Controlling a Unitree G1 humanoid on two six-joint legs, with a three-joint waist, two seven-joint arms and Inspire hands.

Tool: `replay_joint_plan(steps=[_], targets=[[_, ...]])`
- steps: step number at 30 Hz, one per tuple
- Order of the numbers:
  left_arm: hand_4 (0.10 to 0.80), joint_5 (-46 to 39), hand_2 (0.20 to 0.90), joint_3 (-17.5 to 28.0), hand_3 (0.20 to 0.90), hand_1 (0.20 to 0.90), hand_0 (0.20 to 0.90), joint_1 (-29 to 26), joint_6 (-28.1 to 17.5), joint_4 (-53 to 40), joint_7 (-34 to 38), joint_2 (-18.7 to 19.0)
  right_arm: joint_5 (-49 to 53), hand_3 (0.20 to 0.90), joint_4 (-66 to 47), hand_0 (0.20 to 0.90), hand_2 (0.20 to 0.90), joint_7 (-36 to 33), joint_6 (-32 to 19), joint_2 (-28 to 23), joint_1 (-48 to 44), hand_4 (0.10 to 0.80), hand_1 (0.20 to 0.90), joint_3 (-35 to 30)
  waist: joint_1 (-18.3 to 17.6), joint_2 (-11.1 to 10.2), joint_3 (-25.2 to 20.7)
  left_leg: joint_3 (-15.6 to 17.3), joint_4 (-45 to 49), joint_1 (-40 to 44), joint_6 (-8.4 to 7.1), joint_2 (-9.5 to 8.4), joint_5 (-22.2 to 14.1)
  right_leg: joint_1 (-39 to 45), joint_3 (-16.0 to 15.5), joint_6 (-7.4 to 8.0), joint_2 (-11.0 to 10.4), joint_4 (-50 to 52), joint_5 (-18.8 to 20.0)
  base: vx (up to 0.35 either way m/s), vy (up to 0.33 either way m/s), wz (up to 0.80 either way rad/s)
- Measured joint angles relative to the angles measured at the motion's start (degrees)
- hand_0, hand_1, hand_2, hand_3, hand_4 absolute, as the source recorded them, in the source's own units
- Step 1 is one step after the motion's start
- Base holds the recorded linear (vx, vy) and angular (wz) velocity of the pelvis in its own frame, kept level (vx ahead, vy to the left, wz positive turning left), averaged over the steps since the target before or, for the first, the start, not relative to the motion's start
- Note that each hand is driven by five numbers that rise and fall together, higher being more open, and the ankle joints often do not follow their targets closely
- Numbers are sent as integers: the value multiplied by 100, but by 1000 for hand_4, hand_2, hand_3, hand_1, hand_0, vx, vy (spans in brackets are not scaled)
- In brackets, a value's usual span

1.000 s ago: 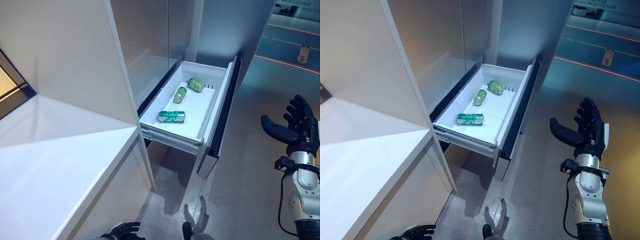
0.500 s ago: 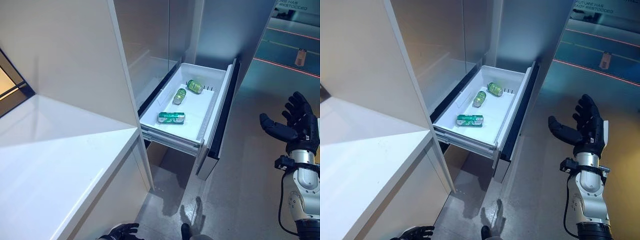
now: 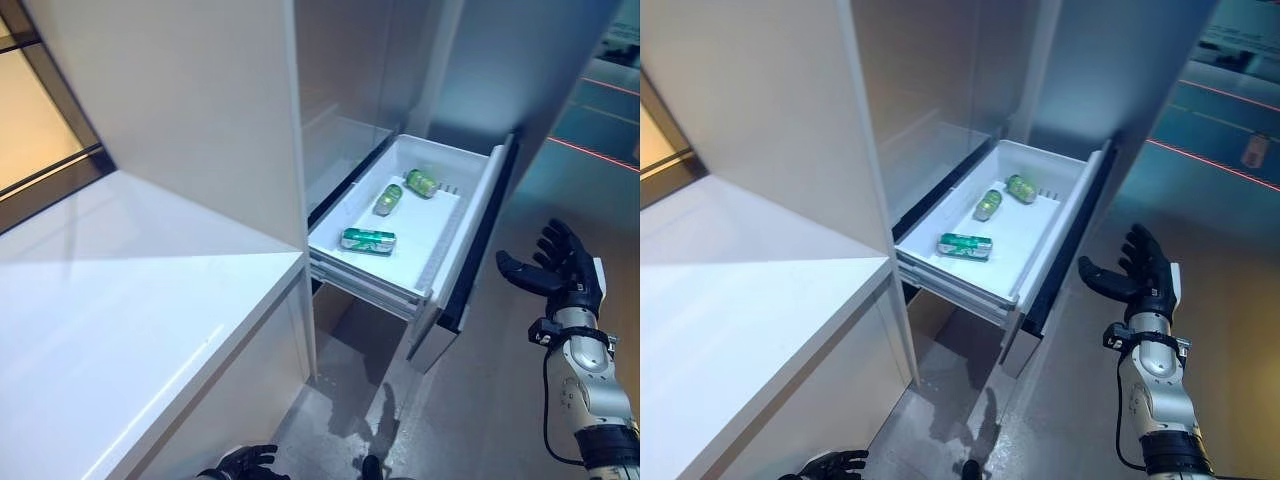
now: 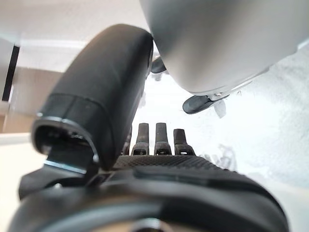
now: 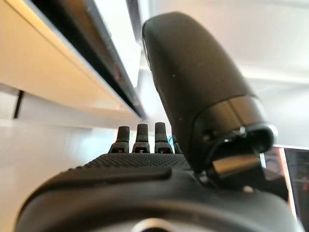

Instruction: Put drinks into fridge and close the fridge

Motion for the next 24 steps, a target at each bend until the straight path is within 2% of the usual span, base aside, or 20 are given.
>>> replay_joint_plan(steps=[5,11,17,19,24], targets=[[800,-228,900,15,900,900,900,-97,-49,-70,88,1,-98,900,842,900,900,-669,21,-378,-504,800,900,-15,153,107,372,-241,162,-126,-1,-54,0,45,-270,7,-71,14,-20,15,-33,26],[800,-269,900,11,900,900,900,-284,-160,-242,96,16,-90,900,1242,900,900,-1139,18,-489,-755,800,900,-178,188,245,881,-321,328,-293,4,-76,-10,-43,-374,-2,-102,107,-35,-33,-26,9],[800,-487,900,6,900,900,900,-449,-166,-307,95,42,230,900,1486,900,900,-1115,14,-489,-800,800,900,-179,150,345,1295,-335,580,-435,0,-87,-82,-146,-412,-17,-121,316,-130,-3,-13,4],[800,-495,900,-4,900,900,900,-461,-168,-395,98,74,468,900,1577,900,900,-1060,13,-488,-806,800,900,-178,139,347,1319,-336,737,-613,-1,-90,-133,-357,-412,-23,-133,560,-225,-16,-7,1],[800,-671,900,-80,900,900,900,-719,-187,-549,141,229,1019,900,1633,900,900,-626,-15,-487,-1204,800,900,-174,127,318,1744,-333,1442,-1044,-11,-106,-374,-829,-409,-60,-185,1347,-495,-50,-9,2]])
